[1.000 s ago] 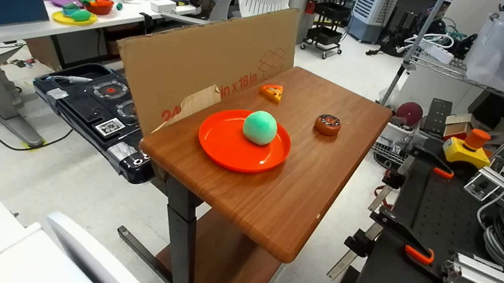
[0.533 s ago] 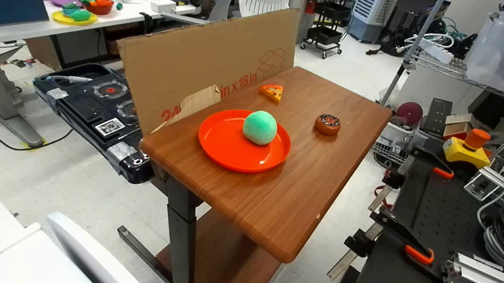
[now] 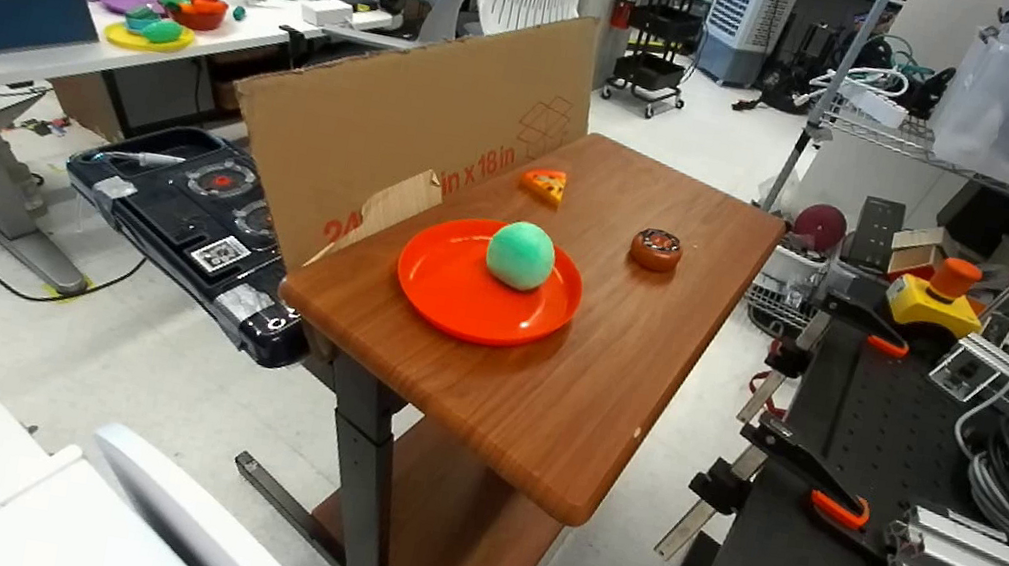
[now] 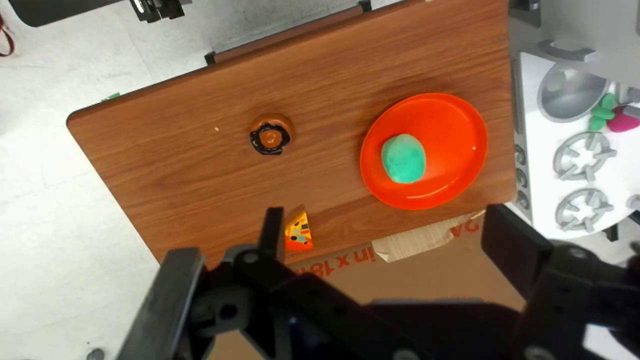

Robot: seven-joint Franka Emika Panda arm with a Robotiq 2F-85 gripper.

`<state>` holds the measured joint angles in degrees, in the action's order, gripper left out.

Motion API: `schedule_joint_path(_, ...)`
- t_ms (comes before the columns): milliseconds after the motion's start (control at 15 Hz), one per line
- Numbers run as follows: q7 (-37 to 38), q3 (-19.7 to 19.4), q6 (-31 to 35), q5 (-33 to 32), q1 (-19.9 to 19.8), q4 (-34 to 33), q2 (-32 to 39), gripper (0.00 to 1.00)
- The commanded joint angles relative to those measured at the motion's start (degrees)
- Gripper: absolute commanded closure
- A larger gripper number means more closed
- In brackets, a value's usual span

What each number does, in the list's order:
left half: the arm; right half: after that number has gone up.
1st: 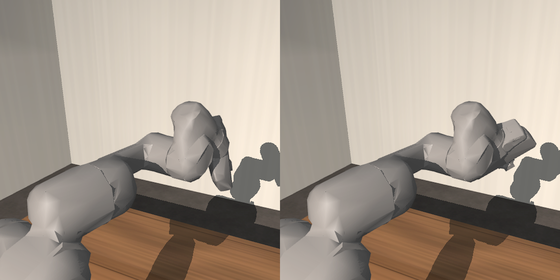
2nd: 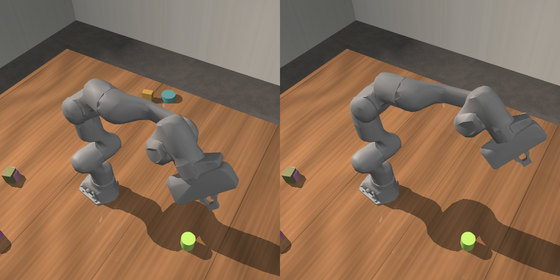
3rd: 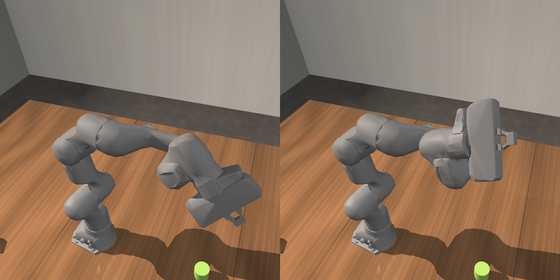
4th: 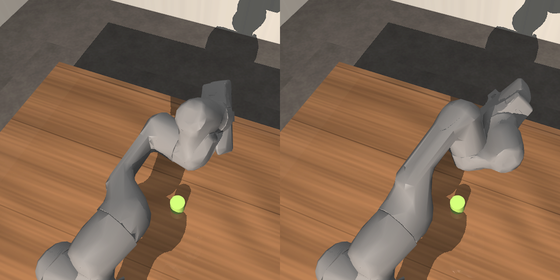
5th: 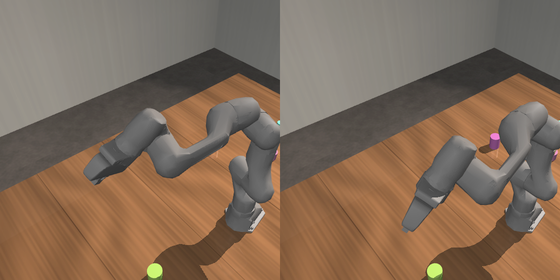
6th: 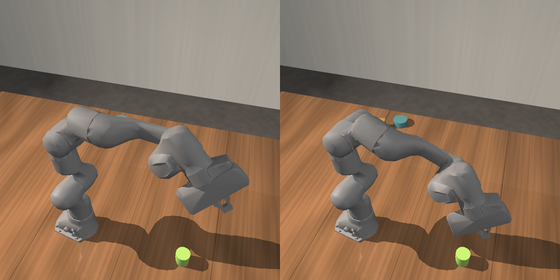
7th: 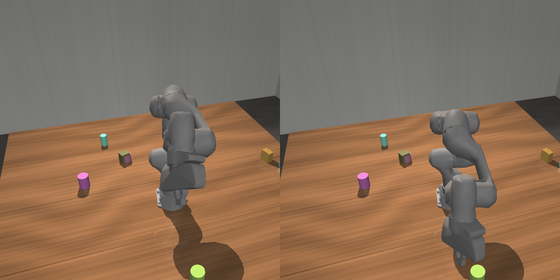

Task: Take the blue plush toy off of the orange plate

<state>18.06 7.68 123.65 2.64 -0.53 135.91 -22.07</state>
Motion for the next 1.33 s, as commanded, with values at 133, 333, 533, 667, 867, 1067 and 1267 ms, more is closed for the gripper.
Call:
schedule_joint_path(133,13.28,1.99,1.95,-12.08,-0.98,-12.6,21.06,0.0)
schedule_joint_path(333,17.33,0.01,0.88,-16.84,1.45,-17.3,29.3,0.0)
schedule_joint_path(533,20.17,-1.79,0.36,-18.93,4.34,-20.9,35.75,0.0)
schedule_joint_path(667,20.81,-2.83,-0.12,-18.72,6.41,-22.52,39.11,0.0)
schedule_joint_path(867,20.92,-3.93,-0.21,-17.52,9.06,-24.31,42.94,0.0)
schedule_joint_path(1067,20.96,-4.58,-1.66,-16.14,11.01,-27.26,46.55,0.0)
schedule_joint_path(1267,20.67,-4.79,-4.47,-14.13,12.04,-31.94,50.46,0.0)
